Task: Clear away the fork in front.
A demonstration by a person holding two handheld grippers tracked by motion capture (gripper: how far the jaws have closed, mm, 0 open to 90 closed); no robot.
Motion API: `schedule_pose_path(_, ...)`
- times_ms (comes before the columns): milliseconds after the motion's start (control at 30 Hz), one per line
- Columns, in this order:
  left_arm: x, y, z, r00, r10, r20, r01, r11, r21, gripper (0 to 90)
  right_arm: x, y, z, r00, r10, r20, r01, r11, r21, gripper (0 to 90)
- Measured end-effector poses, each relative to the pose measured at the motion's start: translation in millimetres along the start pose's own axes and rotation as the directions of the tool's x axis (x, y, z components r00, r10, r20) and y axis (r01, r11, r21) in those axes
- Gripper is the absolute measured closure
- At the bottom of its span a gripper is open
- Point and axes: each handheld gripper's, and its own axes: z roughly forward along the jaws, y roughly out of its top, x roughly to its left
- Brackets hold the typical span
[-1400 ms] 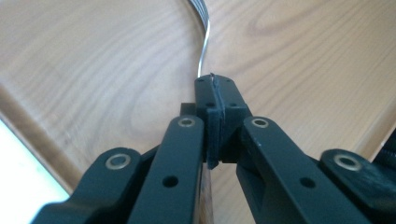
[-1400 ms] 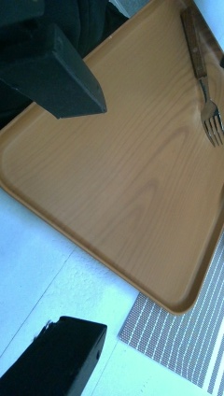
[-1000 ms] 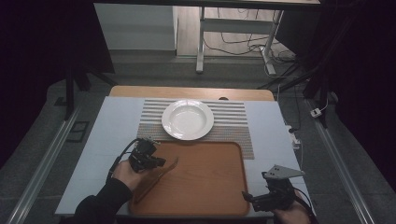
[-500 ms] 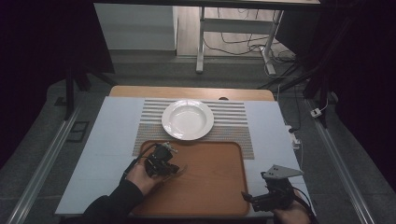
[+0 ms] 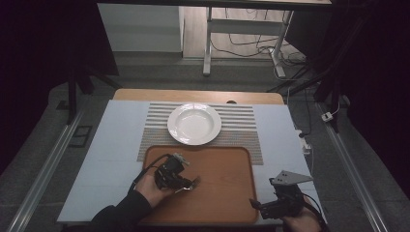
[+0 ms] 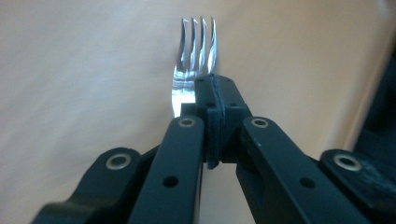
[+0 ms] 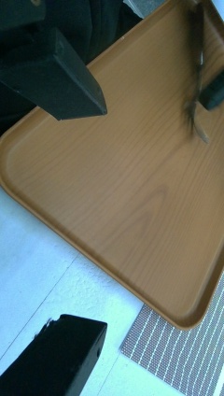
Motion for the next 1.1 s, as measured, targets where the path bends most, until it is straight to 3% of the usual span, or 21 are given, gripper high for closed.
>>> schedule_pose_path(100,-2.3,0.8,-2.2,1.0000,0.004,-0.005,-0.004,0.9999,-0.010,88.8,0.4,0.0,-0.2,1.0000,0.000,0.001,0.000,1.000,0.001,0.0)
schedule_pose_path(167,-4.9,-0.1,-1.8,0.9996,0.014,0.024,-0.013,0.9998,-0.017,88.8,0.8,-0.1,-0.2,1.0000,-0.001,0.001,0.001,1.000,0.001,0.0)
schedule_pose_path(233,-10.4,0.0,3.3,0.9991,0.034,0.023,-0.035,0.9994,0.008,88.8,0.6,0.0,0.1,1.0000,-0.003,0.000,0.003,1.000,0.001,0.0)
schedule_pose_path(300,-12.8,0.1,12.0,0.9985,0.053,0.006,-0.054,0.9971,0.053,88.8,0.5,0.1,0.2,1.0000,-0.003,-0.001,0.003,1.000,0.002,0.0)
schedule_pose_path(367,-12.6,-0.3,20.5,0.9968,0.065,-0.047,-0.061,0.9940,0.091,88.8,0.8,0.0,0.0,1.0000,-0.004,0.000,0.004,1.000,0.001,0.0)
schedule_pose_path(400,-10.5,-0.8,20.5,0.9973,0.062,-0.038,-0.059,0.9956,0.072,88.8,0.9,0.0,-0.1,1.0000,-0.006,0.000,0.006,1.000,0.001,0.0)
schedule_pose_path(500,-3.1,-1.3,17.4,0.9962,0.042,-0.076,-0.038,0.9976,0.058,88.8,0.8,-0.1,-0.1,1.0000,-0.006,-0.001,0.006,1.000,0.001,0.0)
schedule_pose_path(633,12.8,-5.2,10.7,0.9950,-0.014,-0.099,0.017,0.9994,0.031,88.8,0.6,-0.1,0.0,1.0000,-0.004,-0.002,0.004,1.000,0.002,0.0)
schedule_pose_path(767,27.8,-9.9,2.5,0.9890,-0.056,-0.137,0.058,0.9982,0.015,88.8,0.6,0.0,0.0,1.0000,-0.003,-0.002,0.003,1.000,0.003,0.0)
schedule_pose_path(1100,57.2,-22.9,-14.9,0.9703,-0.157,-0.184,0.156,0.9876,-0.020,88.7,-0.6,-0.1,-0.3,1.0000,0.002,-0.006,-0.002,1.000,0.002,0.0)
